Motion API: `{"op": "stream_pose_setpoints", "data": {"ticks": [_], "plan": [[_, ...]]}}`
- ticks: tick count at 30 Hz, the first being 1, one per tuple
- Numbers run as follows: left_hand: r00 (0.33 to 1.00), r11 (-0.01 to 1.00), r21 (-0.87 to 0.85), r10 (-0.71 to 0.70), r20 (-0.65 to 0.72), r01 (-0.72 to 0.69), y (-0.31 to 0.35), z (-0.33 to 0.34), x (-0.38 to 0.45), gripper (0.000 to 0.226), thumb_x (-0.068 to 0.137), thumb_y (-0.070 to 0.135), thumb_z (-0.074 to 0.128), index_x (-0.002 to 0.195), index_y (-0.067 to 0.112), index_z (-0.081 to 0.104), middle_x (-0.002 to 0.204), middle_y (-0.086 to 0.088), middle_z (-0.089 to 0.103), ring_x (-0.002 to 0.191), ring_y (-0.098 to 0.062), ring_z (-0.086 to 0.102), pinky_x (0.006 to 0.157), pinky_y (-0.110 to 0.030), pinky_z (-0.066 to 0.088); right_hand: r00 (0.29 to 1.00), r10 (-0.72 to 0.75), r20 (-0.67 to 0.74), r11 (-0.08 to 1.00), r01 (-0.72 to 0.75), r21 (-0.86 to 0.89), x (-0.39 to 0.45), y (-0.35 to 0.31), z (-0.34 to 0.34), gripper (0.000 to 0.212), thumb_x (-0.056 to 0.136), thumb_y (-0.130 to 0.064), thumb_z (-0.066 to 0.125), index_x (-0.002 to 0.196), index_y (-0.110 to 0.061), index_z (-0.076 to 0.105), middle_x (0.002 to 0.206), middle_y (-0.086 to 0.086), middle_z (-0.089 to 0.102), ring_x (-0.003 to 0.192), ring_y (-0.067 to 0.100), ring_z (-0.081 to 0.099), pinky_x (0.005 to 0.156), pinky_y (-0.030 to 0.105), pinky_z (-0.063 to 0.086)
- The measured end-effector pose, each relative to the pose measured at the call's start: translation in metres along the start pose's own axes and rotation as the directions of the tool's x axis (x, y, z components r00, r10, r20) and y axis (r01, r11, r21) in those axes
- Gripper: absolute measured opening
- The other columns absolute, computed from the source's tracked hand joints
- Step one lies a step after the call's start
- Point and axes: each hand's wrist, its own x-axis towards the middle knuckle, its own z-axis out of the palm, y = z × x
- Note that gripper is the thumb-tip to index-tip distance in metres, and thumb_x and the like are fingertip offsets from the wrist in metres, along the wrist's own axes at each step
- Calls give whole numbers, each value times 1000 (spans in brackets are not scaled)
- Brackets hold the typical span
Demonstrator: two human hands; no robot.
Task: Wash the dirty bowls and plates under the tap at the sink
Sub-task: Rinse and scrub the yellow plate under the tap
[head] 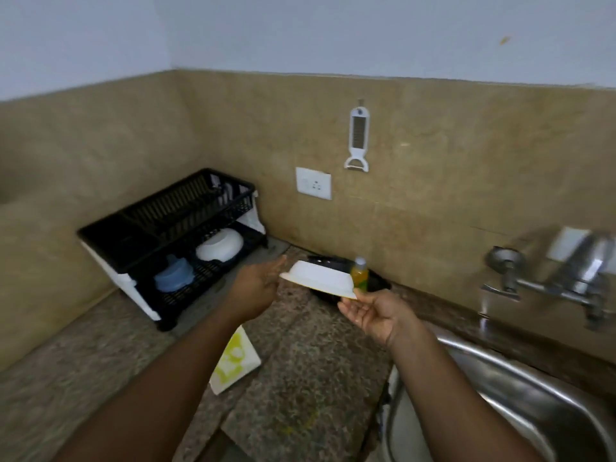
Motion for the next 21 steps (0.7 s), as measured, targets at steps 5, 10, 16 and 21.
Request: {"op": "stream_pose_setpoints", "data": {"ticks": [5, 10, 16, 21], "plan": [[964, 969, 72, -223, -143, 235, -101, -72, 40, 55, 101, 19, 60, 152, 5, 46, 153, -18, 51, 140, -34, 49, 116, -32, 34, 995, -76, 61, 987, 83, -137, 62, 23, 104, 11, 104, 1, 51, 113, 4, 57, 93, 20, 68, 86, 30, 64, 77, 47, 56], [924, 917, 177, -322, -204, 358, -199, -120, 84, 60, 107, 34, 49, 159, 7, 34, 164, -20, 31, 153, -36, 26, 125, -47, 26, 974, -170, 151, 950, 203, -237, 130, 35, 210, 24, 106, -4, 50, 129, -5, 56, 101, 16, 70, 82, 25, 67, 69, 42, 60], [864, 808, 316, -495, -93, 497, -284, -128, 114, 88, 97, 76, 27, 164, 20, 16, 172, -15, 1, 159, -33, -7, 125, -58, 3, 940, -277, 200, 897, 327, -296, 211, 35, 318, 26, 103, -4, 56, 129, -11, 56, 95, 14, 73, 66, 20, 69, 63, 39, 63], [855, 824, 255, -518, -21, 505, -298, -122, 117, 88, 93, 82, 19, 163, 29, 22, 173, -5, -1, 156, -27, -22, 123, -62, -4, 934, -309, 182, 847, 357, -394, 273, 34, 395, 28, 104, -6, 56, 132, -7, 58, 102, 14, 71, 70, 22, 68, 59, 36, 63]]}}
